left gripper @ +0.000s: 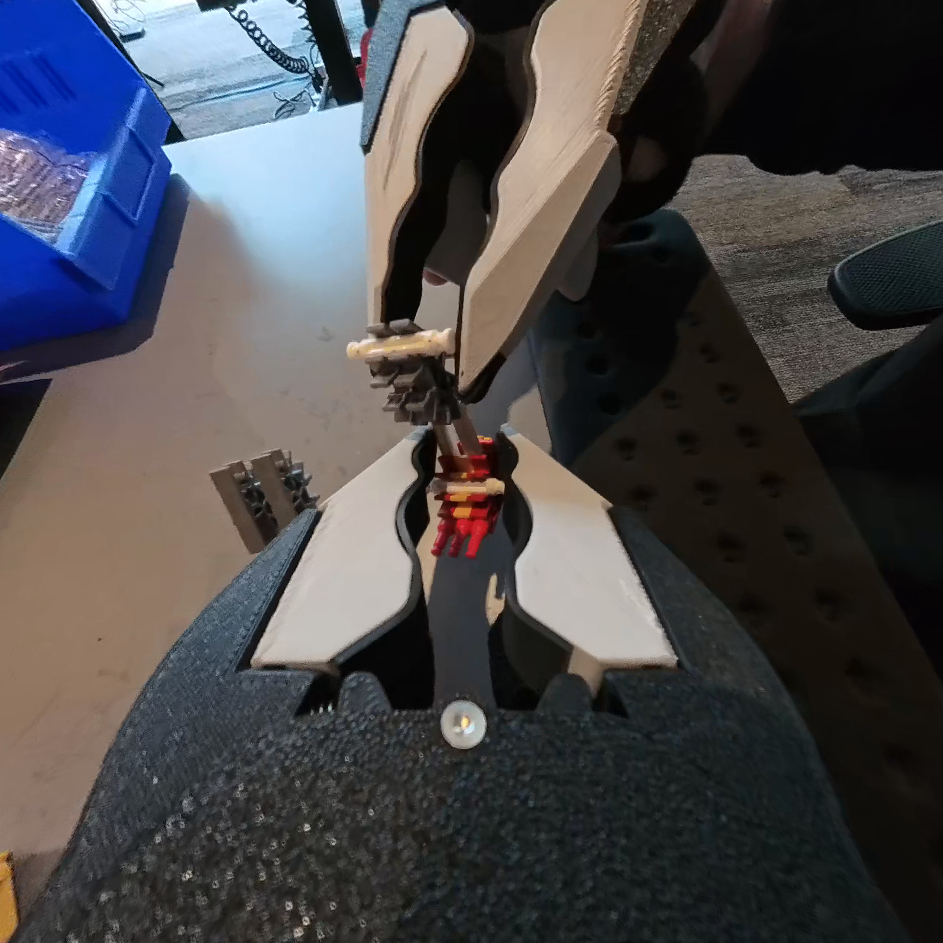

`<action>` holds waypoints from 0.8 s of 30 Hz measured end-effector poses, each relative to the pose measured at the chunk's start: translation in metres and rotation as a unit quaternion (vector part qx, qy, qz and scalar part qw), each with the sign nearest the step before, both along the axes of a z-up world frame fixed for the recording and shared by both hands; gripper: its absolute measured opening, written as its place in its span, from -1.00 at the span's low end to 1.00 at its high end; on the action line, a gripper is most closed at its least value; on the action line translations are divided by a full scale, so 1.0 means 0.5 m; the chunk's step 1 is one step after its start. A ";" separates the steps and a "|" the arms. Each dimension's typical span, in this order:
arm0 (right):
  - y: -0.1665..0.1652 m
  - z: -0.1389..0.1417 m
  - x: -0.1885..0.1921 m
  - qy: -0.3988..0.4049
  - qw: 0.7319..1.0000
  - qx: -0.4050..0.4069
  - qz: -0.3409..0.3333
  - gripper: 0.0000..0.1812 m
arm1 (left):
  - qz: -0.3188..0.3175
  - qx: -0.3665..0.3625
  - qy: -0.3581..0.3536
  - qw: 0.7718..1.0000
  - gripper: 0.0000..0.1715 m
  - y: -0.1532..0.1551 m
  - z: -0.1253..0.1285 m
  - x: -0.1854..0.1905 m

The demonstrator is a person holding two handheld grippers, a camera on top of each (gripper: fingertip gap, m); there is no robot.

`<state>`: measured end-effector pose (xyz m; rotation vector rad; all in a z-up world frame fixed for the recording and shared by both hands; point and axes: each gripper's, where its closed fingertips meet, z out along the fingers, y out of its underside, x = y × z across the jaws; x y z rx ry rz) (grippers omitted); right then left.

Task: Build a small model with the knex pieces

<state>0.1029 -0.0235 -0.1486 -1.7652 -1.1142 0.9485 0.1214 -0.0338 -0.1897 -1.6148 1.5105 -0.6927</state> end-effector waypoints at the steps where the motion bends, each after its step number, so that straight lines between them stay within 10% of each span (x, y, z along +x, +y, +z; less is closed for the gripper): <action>1: 0.003 0.001 0.001 0.001 1.000 -0.005 -0.008 -0.73 | 0.008 0.007 0.002 1.000 -0.75 0.005 0.001 -0.001; 8: 0.007 0.004 0.004 -0.008 0.999 0.023 -0.044 -0.73 | 0.027 0.039 0.018 0.999 -0.76 0.015 0.003 0.001; 16: -0.015 -0.005 0.016 -0.154 0.954 0.256 0.032 -0.53 | -0.045 -0.004 0.062 0.997 -0.76 -0.029 -0.022 -0.007; 24: -0.029 -0.030 0.000 -0.157 0.951 0.250 0.092 -0.84 | -0.081 -0.048 0.102 0.990 -0.75 -0.050 -0.048 -0.002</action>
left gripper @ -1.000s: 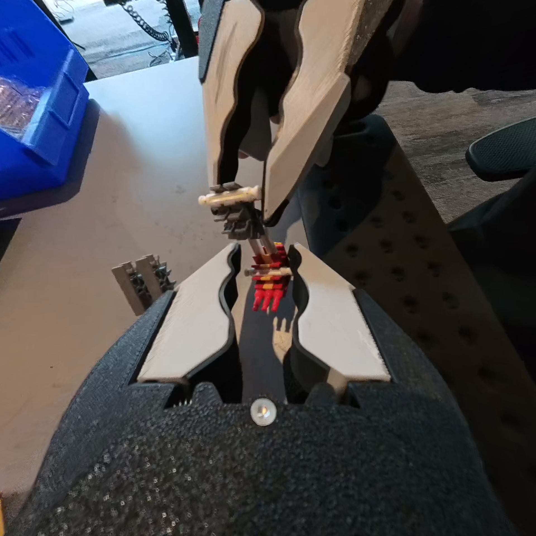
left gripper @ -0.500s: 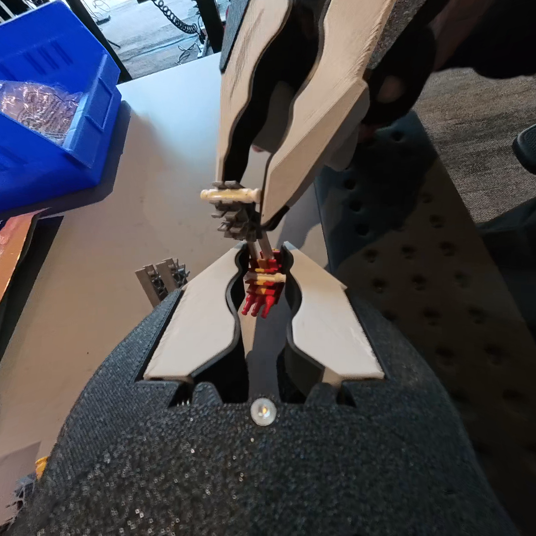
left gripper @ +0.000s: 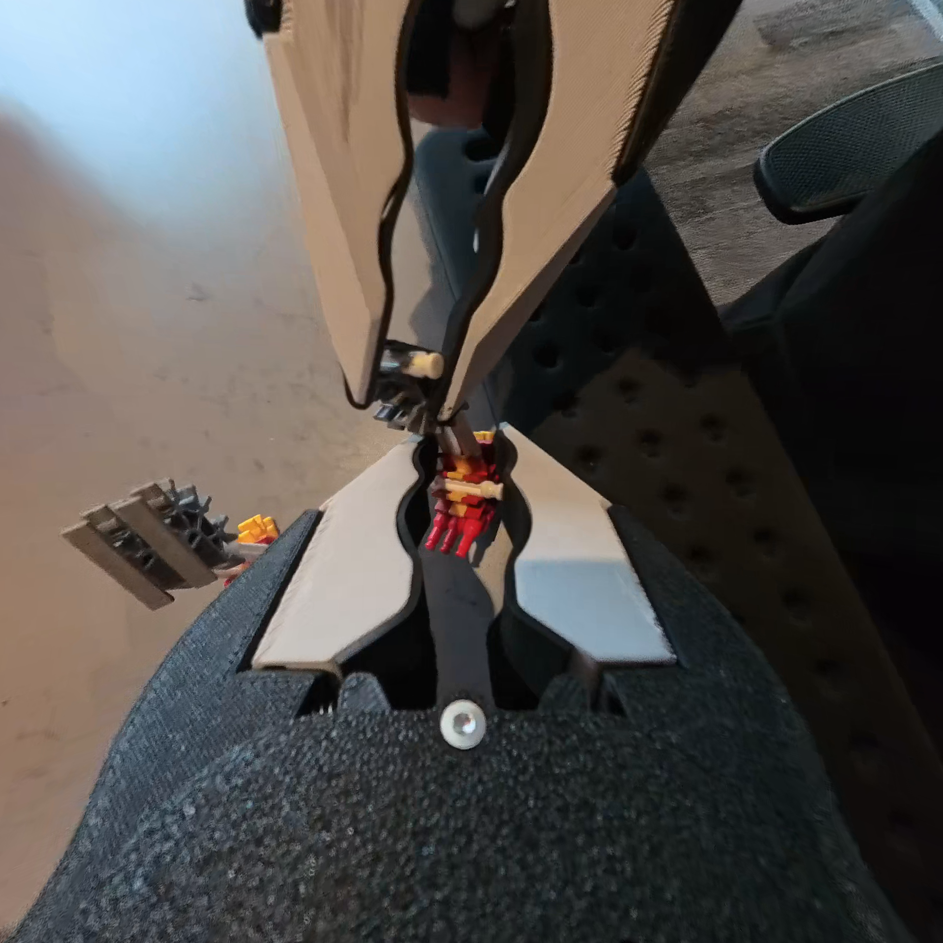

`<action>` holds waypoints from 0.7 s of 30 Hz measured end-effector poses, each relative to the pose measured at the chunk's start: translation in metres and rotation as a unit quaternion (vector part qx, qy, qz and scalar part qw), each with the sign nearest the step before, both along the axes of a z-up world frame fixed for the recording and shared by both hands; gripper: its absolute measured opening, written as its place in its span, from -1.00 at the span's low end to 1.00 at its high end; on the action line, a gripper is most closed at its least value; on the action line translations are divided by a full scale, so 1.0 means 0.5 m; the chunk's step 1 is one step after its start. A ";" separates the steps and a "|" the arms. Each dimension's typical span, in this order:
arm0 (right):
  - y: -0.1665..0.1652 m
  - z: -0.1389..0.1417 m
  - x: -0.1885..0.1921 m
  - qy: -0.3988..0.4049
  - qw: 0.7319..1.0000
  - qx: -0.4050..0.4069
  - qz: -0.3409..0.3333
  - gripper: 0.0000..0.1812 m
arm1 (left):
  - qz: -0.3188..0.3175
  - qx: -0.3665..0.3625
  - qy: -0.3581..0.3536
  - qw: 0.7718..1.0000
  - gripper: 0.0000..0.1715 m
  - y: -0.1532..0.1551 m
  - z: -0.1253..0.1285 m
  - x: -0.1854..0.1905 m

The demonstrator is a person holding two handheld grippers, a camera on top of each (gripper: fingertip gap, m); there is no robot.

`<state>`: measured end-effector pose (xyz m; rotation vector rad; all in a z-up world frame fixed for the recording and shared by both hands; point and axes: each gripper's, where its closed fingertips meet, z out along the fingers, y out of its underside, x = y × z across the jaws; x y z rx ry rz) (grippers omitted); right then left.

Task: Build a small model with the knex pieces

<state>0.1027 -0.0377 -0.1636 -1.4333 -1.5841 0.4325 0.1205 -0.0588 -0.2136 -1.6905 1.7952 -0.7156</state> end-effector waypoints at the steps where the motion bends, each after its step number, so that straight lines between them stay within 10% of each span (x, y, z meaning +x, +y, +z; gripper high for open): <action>1: 0.002 -0.001 0.003 0.010 1.000 -0.008 0.000 -0.84 | -0.001 -0.008 0.000 1.000 -0.75 0.000 0.000 0.001; 21: 0.041 -0.022 0.033 0.062 0.982 -0.170 -0.047 -0.97 | 0.009 -0.017 0.003 1.000 -0.74 0.009 -0.003 0.009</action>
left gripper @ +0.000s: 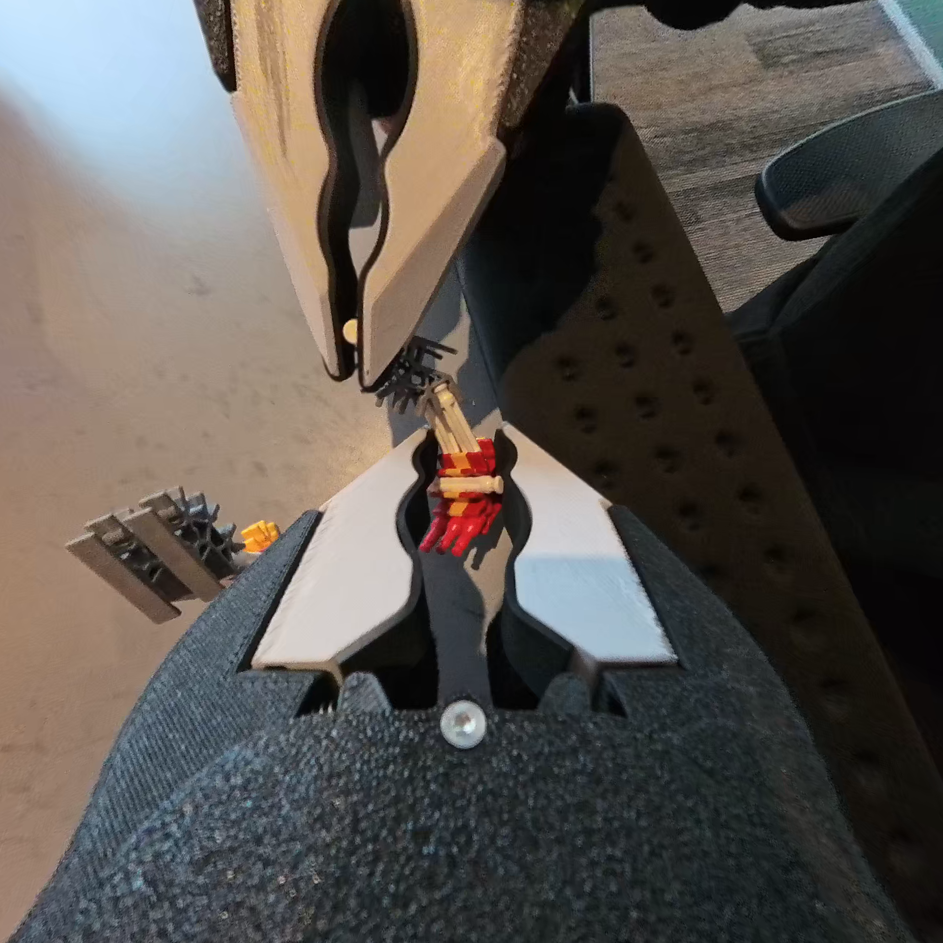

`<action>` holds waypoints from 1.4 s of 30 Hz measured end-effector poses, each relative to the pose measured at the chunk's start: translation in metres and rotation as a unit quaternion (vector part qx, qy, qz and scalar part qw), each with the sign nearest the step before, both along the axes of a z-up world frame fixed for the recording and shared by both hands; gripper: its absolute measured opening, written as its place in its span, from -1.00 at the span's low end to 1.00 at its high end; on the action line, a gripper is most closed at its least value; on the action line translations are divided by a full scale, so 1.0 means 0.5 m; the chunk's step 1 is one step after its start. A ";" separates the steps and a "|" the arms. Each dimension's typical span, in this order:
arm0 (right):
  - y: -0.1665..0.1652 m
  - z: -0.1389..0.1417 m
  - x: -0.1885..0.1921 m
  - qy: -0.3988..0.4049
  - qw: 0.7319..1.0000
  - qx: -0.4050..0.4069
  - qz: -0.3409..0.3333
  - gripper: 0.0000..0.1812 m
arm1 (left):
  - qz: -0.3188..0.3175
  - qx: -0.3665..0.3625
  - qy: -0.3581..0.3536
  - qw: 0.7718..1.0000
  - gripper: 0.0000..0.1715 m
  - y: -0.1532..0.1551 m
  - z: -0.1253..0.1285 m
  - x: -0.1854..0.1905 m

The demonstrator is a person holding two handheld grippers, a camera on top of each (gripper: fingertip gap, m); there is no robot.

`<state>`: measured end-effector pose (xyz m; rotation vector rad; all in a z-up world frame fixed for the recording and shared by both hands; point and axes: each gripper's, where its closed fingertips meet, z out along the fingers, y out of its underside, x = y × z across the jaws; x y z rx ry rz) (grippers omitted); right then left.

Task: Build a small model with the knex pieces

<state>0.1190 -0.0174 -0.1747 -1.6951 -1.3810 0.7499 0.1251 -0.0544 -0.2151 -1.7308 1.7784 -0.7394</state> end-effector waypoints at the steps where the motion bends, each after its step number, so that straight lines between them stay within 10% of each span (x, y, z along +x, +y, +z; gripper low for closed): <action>1: 0.000 0.000 0.001 0.002 1.000 -0.009 -0.001 -0.97 | 0.000 0.009 0.002 1.000 -0.75 0.001 0.000 0.000; 12: 0.036 0.001 0.044 0.051 0.984 -0.156 -0.067 -0.96 | 0.005 0.135 0.008 0.991 -0.76 0.024 0.006 0.009; 20: 0.047 -0.078 0.063 -0.064 0.986 -0.140 -0.062 -0.81 | 0.020 0.109 -0.001 0.994 -0.75 0.031 0.006 0.004; 27: 0.036 0.015 0.063 -0.002 0.997 -0.073 -0.033 -0.77 | 0.028 0.110 -0.001 0.994 -0.75 0.036 0.007 0.002; 42: 0.006 0.010 0.024 -0.016 0.991 -0.097 -0.088 -0.85 | 0.079 0.162 0.013 0.984 -0.75 0.073 0.008 0.004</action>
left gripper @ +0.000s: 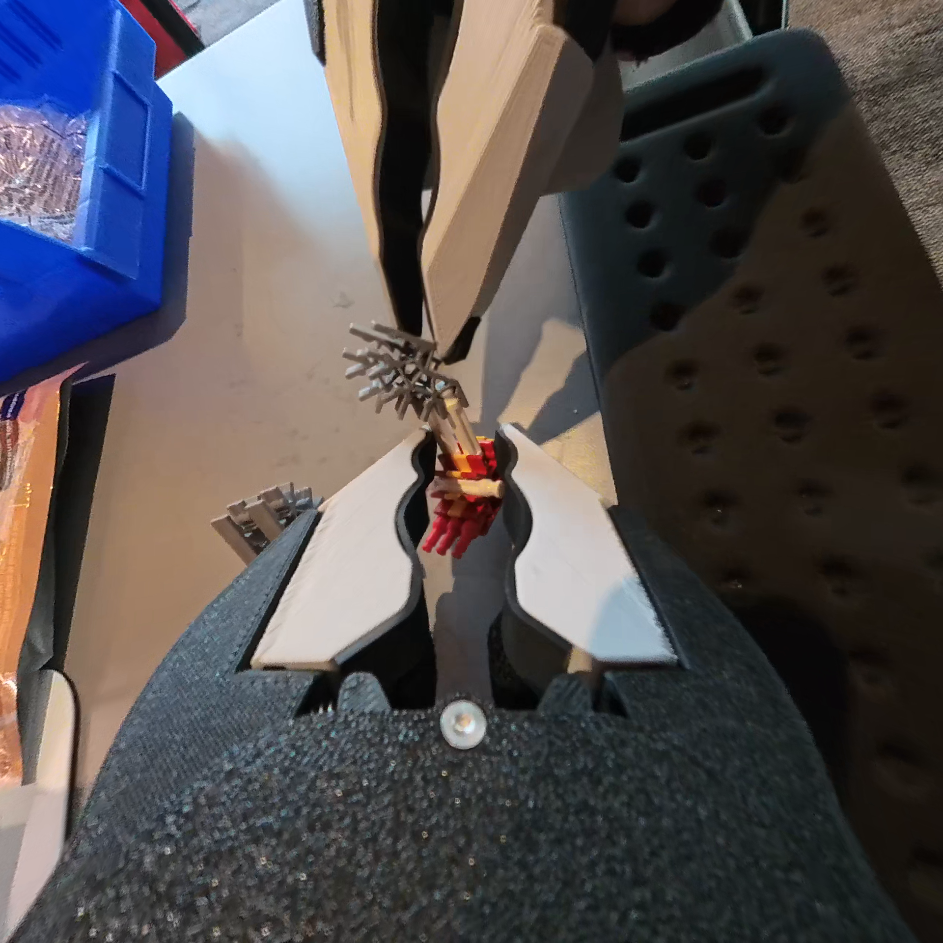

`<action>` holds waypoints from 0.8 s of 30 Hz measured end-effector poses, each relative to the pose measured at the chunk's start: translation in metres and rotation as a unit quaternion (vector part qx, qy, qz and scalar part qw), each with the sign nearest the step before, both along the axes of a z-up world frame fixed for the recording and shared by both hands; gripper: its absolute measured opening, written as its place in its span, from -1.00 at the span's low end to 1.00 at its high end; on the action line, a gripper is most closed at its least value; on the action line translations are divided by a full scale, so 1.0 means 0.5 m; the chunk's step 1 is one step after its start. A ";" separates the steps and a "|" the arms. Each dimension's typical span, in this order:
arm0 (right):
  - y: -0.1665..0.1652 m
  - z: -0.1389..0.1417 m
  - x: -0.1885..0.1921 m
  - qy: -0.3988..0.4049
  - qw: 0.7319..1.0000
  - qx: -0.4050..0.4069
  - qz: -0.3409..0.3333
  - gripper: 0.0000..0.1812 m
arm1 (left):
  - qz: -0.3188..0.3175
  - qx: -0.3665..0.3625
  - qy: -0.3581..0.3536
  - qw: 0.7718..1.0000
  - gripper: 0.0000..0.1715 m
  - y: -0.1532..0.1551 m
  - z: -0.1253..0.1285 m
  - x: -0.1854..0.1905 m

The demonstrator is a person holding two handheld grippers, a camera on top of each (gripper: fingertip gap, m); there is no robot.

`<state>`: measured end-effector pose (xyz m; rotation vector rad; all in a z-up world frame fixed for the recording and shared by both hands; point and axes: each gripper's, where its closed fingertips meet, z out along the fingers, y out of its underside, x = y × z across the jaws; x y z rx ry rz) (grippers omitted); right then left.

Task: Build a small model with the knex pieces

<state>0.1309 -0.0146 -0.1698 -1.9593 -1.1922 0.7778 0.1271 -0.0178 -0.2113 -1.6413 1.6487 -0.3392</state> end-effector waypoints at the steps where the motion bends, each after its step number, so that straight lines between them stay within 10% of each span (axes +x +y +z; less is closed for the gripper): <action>1: 0.002 0.000 0.000 -0.005 1.000 0.008 -0.004 -0.85 | 0.002 0.001 0.001 1.000 -0.75 0.001 0.000 0.000; 13: 0.009 0.000 0.006 -0.063 0.986 0.152 0.010 -0.92 | 0.031 0.068 0.035 0.997 -0.74 0.013 0.001 0.003; 24: -0.043 0.008 -0.010 -0.152 0.876 0.407 0.211 -0.92 | -0.013 -0.011 -0.011 1.000 -0.77 -0.020 0.000 0.021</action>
